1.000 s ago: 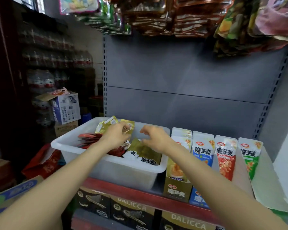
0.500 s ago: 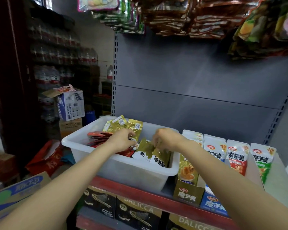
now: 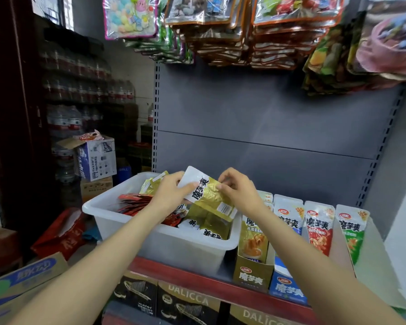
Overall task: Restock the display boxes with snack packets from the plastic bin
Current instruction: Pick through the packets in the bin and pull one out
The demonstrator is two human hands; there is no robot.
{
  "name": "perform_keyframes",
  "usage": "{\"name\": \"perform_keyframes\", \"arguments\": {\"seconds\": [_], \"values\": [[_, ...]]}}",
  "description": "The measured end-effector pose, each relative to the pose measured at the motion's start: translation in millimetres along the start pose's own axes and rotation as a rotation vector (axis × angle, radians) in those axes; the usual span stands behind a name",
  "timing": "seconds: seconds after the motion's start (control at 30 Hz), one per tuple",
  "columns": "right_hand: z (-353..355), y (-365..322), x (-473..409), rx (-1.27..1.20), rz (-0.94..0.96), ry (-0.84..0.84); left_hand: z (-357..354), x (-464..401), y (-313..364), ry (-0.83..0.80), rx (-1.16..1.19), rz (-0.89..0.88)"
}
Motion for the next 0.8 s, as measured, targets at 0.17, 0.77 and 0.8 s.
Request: {"name": "perform_keyframes", "arguments": {"seconds": [0.17, 0.77, 0.8], "values": [[1.6, -11.0, 21.1, 0.485, 0.182, 0.002, -8.3, 2.4, 11.0, 0.089, 0.159, 0.061], [57.2, 28.2, 64.2, -0.293, -0.105, 0.103, -80.6, 18.3, 40.6, -0.174, 0.015, -0.159], [58.8, 31.4, 65.4, -0.262, -0.116, 0.103, -84.6, 18.2, 40.7, -0.166, -0.010, -0.174]]}}
Point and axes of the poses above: each hand's wrist, its own x-axis away from the middle knuckle, its own z-axis out of the back of the hand, y = z × x, the point moved 2 cm from there along -x, towards the middle knuckle, and after that the axes turned 12 degrees about x, right-handed, at the moved point
